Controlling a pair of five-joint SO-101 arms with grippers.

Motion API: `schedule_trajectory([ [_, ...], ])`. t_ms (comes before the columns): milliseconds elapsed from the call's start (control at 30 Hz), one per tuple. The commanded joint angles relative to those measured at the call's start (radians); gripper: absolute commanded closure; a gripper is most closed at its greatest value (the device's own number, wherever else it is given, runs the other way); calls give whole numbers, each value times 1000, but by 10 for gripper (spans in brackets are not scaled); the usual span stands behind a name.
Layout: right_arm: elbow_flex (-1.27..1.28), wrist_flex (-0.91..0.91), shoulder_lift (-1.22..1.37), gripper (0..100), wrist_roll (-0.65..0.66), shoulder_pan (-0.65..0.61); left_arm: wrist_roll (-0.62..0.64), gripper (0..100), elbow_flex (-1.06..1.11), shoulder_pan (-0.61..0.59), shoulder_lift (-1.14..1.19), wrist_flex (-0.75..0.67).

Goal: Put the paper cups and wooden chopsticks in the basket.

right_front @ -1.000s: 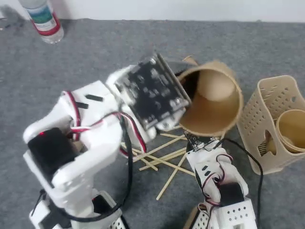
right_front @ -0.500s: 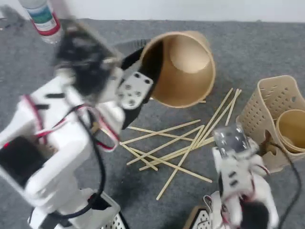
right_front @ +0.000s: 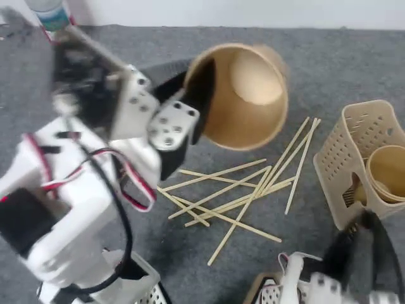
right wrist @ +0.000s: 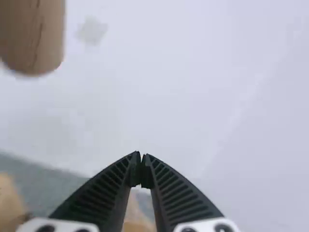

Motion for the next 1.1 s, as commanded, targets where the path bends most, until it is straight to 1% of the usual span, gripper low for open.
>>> schedule_trajectory([
  [0,-112,1,19,992,20,127,11,988,28,40,-6,-14],
  [67,-160,1,19,992,20,156,11,988,65,48,-6,-44],
  [167,-189,-28,21,992,17,162,11,988,154,48,-6,-104],
  [267,-140,-137,30,992,20,163,11,988,271,48,-6,-167],
  [400,18,-329,30,992,21,176,9,988,363,43,-11,-184],
  [500,175,-518,31,992,21,280,9,988,366,43,-14,-183],
  [567,296,-690,31,992,14,372,9,988,366,43,-14,-181],
  [667,480,-949,33,992,14,470,9,988,383,43,-11,-181],
  [833,732,-1273,58,992,18,622,9,988,433,43,-8,-189],
  [933,807,-1442,140,992,18,697,11,988,463,48,-6,-199],
  [1067,813,-1577,305,992,11,826,11,988,519,66,-6,-269],
])
